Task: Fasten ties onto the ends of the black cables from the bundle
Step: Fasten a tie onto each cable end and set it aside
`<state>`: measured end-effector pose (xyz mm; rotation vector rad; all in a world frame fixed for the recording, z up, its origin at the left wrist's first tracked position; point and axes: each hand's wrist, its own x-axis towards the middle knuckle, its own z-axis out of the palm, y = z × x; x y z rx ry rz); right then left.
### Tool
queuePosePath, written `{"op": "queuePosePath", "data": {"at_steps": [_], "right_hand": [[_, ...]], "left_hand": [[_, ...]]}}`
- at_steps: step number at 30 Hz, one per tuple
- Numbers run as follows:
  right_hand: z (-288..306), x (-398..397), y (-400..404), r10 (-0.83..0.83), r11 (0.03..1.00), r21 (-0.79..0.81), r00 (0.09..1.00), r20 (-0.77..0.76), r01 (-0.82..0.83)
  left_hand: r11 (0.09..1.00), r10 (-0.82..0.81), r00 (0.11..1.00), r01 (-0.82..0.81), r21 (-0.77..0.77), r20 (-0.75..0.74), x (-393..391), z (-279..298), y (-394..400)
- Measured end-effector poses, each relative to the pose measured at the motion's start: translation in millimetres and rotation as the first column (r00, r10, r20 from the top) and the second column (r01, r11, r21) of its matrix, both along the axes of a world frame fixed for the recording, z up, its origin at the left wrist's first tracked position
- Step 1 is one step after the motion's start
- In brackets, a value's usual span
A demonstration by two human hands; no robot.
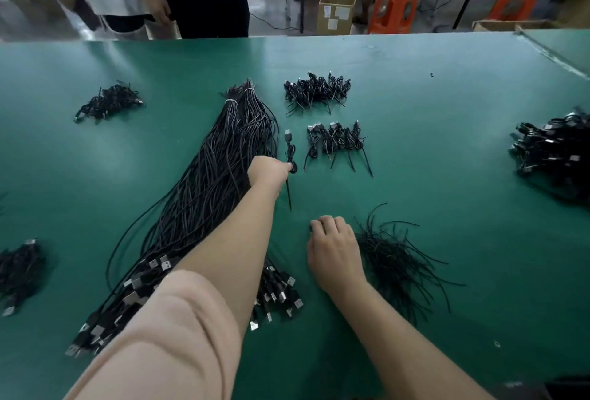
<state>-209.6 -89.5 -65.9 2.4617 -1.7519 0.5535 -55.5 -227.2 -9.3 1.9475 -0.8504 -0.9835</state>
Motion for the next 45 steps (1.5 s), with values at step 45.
{"op": "queuePosePath", "data": {"at_steps": [45], "right_hand": [[47.8,42.5,-3.8,0.134,0.945,0.296,0.991,0.027,-0.136]], "left_hand": [[0.961,-0.184,0.889,0.251,-0.112,0.419,91.6,-17.1,151.0]]}}
